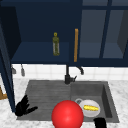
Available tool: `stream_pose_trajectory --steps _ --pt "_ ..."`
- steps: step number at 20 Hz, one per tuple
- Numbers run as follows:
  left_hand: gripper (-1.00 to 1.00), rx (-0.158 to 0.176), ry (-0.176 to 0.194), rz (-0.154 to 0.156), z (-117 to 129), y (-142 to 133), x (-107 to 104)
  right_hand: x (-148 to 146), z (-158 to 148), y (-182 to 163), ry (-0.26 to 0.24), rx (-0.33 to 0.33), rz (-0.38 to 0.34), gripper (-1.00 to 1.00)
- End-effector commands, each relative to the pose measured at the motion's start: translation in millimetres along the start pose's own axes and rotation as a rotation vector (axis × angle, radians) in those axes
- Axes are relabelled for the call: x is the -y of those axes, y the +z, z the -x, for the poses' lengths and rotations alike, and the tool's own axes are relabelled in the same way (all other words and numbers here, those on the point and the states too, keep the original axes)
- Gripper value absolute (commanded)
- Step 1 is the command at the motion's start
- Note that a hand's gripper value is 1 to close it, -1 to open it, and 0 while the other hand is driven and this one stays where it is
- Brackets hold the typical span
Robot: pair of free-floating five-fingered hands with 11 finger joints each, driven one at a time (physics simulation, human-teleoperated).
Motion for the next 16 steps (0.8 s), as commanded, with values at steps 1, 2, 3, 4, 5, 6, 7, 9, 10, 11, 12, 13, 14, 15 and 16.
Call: stream_pose_trajectory --steps 1,2,3,4,5,6,7,9,10,11,12,13,14,15,16 --pt "-1.00 -0.112 0.073 0.006 -3 1 -7 0 0 0 0.000 0.000 0.000 0.00" --pt "-1.00 -0.124 0.075 0.007 -4 2 -8 0 0 0 0.000 0.000 0.000 0.00" --pt "-1.00 -0.135 0.077 0.007 -4 2 -10 0 0 0 0.000 0.000 0.000 0.00" --pt "-1.00 -0.147 0.078 0.008 -5 3 -12 0 0 0 0.000 0.000 0.000 0.00" --pt "-1.00 -0.158 0.080 0.008 -6 3 -13 0 0 0 0.000 0.000 0.000 0.00" --pt "-1.00 -0.170 0.082 0.009 -7 3 -15 0 0 0 0.000 0.000 0.000 0.00" --pt "-1.00 -0.181 0.083 0.010 -8 4 -17 0 0 0 0.000 0.000 0.000 0.00" --pt "-1.00 -0.205 0.086 0.011 -9 5 -20 0 0 0 0.000 0.000 0.000 0.00" --pt "-1.00 -0.216 0.088 0.012 -10 5 -22 0 0 0 0.000 0.000 0.000 0.00" --pt "-1.00 -0.228 0.090 0.013 -11 6 -23 0 0 0 0.000 0.000 0.000 0.00" --pt "-1.00 -0.240 0.091 0.013 -11 6 -25 0 0 0 0.000 0.000 0.000 0.00" --pt "-1.00 -0.252 0.093 0.014 -12 6 -27 0 0 0 0.000 0.000 0.000 0.00" --pt "-1.00 -0.264 0.095 0.015 -13 7 -28 0 0 0 0.000 0.000 0.000 0.00" --pt "-1.00 -0.281 0.094 0.012 -14 9 -30 0 0 0 0.000 0.000 0.000 0.00" --pt "-1.00 -0.294 0.094 0.011 -15 10 -32 0 0 0 0.000 0.000 0.000 0.00"
